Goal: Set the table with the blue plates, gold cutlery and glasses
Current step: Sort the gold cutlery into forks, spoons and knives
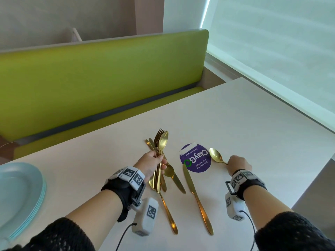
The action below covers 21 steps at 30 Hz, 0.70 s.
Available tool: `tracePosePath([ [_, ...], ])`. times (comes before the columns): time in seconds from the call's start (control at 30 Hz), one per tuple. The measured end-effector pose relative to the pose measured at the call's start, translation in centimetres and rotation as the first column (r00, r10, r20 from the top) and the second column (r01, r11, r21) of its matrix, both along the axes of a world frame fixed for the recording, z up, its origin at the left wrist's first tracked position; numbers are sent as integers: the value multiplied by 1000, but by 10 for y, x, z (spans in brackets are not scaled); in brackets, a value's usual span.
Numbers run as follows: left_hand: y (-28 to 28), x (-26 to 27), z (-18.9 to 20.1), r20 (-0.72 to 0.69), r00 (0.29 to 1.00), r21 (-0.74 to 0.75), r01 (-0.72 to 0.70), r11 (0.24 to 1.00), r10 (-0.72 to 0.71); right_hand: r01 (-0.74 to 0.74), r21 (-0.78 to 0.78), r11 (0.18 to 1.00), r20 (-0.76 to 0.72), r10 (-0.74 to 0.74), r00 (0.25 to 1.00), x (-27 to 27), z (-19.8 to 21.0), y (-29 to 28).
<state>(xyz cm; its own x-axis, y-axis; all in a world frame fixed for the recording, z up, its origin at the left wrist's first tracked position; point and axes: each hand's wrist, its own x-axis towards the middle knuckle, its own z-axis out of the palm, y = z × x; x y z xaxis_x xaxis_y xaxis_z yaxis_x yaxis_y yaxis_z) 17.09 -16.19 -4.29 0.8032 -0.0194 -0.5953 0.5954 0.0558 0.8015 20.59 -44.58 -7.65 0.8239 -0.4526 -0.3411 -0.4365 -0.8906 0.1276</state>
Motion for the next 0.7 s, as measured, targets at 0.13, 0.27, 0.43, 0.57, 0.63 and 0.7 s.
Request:
tracePosePath([
  [0.13, 0, 1, 3, -4, 1000, -4, 21, 1000, -21, -4, 99, 995, 21, 2, 1000, 4, 9, 12],
  [0.27, 0, 1, 5, -5, 1000, -22, 15, 1000, -15, -80, 371, 925, 144, 28, 989, 13, 25, 41],
  [0.43, 2, 1, 9, -15, 1000, -34, -12, 999, 11, -88, 858, 506, 93, 15, 996, 9, 45, 95],
  [0.57, 9, -2, 13, -27, 999, -89, -36, 995, 34, 119, 984, 135, -123, 19, 992, -1, 47, 128],
  [0.63, 14, -3, 14, -22, 999, -110, -29, 994, 27, 134, 981, 140, -142, 47, 989, -5, 46, 139],
  [0.7, 17, -4, 16, -10, 1000, -119, -17, 993, 16, 132, 979, 156, -143, 60, 988, -7, 44, 147],
])
